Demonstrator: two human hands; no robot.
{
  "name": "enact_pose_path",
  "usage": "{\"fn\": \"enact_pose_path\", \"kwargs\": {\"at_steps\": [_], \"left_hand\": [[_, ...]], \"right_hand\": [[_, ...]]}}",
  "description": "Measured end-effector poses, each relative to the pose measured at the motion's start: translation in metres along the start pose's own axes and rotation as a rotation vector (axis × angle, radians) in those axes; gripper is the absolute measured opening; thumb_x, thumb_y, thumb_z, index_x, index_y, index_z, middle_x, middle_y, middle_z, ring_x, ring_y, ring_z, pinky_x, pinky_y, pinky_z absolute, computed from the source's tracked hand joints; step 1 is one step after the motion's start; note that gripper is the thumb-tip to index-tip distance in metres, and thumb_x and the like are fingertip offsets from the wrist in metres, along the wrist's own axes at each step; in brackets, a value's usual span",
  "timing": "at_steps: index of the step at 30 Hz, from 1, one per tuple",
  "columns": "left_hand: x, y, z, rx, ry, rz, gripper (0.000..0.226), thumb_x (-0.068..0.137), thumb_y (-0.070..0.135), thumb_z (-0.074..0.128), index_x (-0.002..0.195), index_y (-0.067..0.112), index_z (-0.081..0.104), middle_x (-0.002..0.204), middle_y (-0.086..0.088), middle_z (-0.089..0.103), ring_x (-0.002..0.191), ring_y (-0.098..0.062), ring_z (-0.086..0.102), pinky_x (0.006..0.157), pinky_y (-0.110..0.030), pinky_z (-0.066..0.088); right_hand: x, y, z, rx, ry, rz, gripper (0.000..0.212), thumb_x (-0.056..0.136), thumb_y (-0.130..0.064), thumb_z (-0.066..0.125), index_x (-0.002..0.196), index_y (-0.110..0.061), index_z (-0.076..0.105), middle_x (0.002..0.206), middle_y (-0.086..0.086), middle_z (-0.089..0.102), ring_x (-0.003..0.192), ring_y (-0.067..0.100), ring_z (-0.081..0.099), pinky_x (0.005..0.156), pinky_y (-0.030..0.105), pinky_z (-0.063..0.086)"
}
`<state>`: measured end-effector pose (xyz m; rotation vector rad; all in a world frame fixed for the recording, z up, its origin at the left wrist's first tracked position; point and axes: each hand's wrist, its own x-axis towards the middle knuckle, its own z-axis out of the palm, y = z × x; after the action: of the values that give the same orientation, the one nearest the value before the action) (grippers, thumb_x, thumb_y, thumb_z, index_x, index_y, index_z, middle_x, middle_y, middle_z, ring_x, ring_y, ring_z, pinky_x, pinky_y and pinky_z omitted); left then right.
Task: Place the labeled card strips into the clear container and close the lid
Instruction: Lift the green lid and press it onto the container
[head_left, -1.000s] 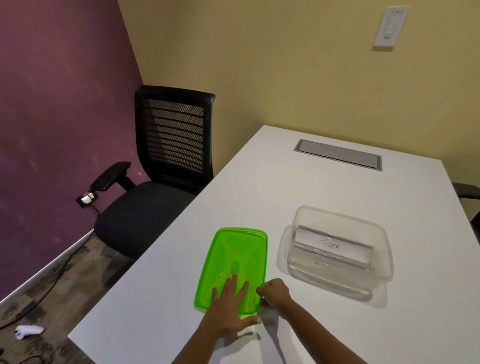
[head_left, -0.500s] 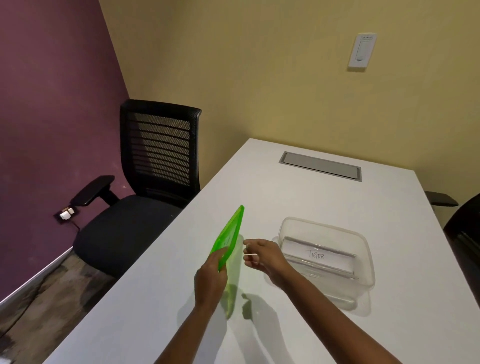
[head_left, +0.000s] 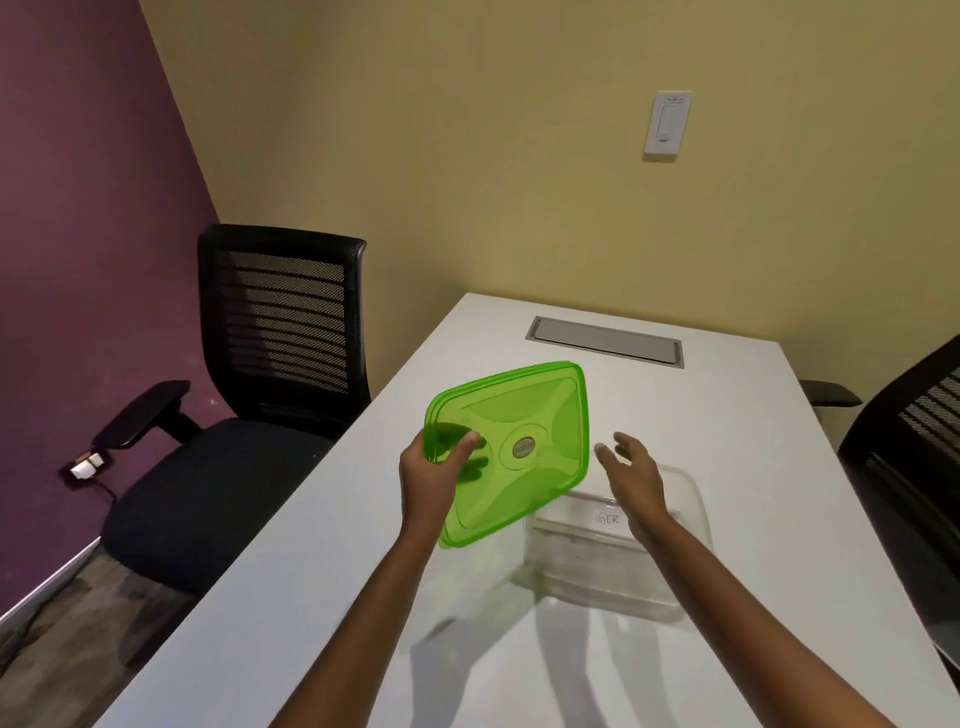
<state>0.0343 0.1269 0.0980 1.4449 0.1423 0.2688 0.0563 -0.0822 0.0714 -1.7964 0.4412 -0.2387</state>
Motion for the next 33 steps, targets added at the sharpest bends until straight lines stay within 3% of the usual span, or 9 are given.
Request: {"fn": "enact_pose_path", "kwargs": {"at_steps": [3,5,9,16,21,25,28,30,33], "left_hand": [[0.001,0.006,0.013,-0.117,-0.113,-0.1,0.014,0.084,-0.001,0.065,0.078,0.01,0.059,0.068,-0.007,0.071,0.044,-0.015,0.07,0.043,-0.022,0.057],[0.002,0.006,0.021,-0.137,-0.154,-0.133,0.014,0.084,-0.002,0.065,0.078,0.009,0.058,0.067,-0.007,0.07,0.043,-0.014,0.069,0.041,-0.021,0.056],[0.006,0.001,0.036,-0.116,-0.152,-0.128,0.015,0.085,0.002,0.066,0.077,0.009,0.055,0.069,-0.01,0.065,0.04,-0.011,0.068,0.04,-0.019,0.055],[0.016,-0.025,0.063,0.056,-0.051,-0.155,0.01,0.092,0.014,0.058,0.091,0.005,0.053,0.063,-0.003,0.052,0.03,0.004,0.052,0.035,-0.01,0.046],[0.012,-0.053,0.074,0.162,-0.105,-0.265,0.023,0.097,0.004,0.045,0.117,-0.002,0.054,0.068,-0.004,0.054,0.051,-0.013,0.051,0.053,-0.025,0.045],[0.011,-0.075,0.078,0.296,-0.163,-0.291,0.023,0.093,0.0,0.047,0.114,0.001,0.058,0.084,-0.015,0.057,0.07,-0.024,0.054,0.075,-0.034,0.046],[0.017,-0.09,0.079,0.435,-0.201,-0.328,0.022,0.091,0.002,0.051,0.107,-0.006,0.064,0.086,-0.014,0.057,0.082,-0.023,0.051,0.078,-0.035,0.046],[0.019,-0.098,0.08,0.496,-0.223,-0.351,0.025,0.091,0.004,0.054,0.109,-0.01,0.064,0.086,-0.014,0.058,0.082,-0.022,0.051,0.076,-0.033,0.044],[0.019,-0.105,0.084,0.607,-0.214,-0.34,0.028,0.09,0.007,0.056,0.11,-0.01,0.065,0.089,-0.021,0.064,0.084,-0.027,0.058,0.074,-0.031,0.043]], "right_hand": [[0.012,0.004,-0.025,0.057,0.04,0.042,0.043,0.093,-0.019,0.055,0.133,-0.004,0.046,0.134,0.02,0.052,0.117,0.028,0.051,0.096,0.038,0.042],[0.014,0.007,-0.041,0.12,0.009,0.079,0.039,0.094,-0.014,0.053,0.13,0.0,0.049,0.117,0.021,0.058,0.1,0.023,0.051,0.079,0.032,0.044],[0.014,0.015,-0.069,0.249,-0.02,0.113,0.032,0.093,-0.003,0.052,0.125,0.003,0.053,0.093,0.011,0.058,0.079,0.02,0.055,0.064,0.028,0.047],[0.019,0.029,-0.093,0.431,0.095,0.184,0.032,0.093,-0.001,0.05,0.125,0.0,0.055,0.078,0.002,0.057,0.067,0.011,0.05,0.06,0.024,0.044],[0.031,0.041,-0.103,0.534,0.236,0.254,0.033,0.092,0.001,0.052,0.125,0.002,0.054,0.071,0.004,0.054,0.06,0.013,0.047,0.057,0.025,0.041],[0.038,0.059,-0.106,0.461,0.243,0.334,0.033,0.091,0.004,0.053,0.123,0.005,0.055,0.072,0.004,0.056,0.062,0.013,0.049,0.057,0.024,0.042],[0.043,0.078,-0.105,0.337,0.238,0.401,0.033,0.089,0.008,0.054,0.122,0.008,0.054,0.082,0.012,0.058,0.066,0.018,0.052,0.062,0.027,0.046],[0.045,0.09,-0.104,0.205,0.252,0.386,0.037,0.087,0.006,0.056,0.124,0.009,0.053,0.106,0.02,0.06,0.089,0.029,0.057,0.081,0.037,0.049],[0.043,0.098,-0.099,0.033,0.256,0.322,0.043,0.087,0.002,0.058,0.129,0.006,0.051,0.134,0.023,0.054,0.12,0.031,0.052,0.103,0.041,0.039]]}}
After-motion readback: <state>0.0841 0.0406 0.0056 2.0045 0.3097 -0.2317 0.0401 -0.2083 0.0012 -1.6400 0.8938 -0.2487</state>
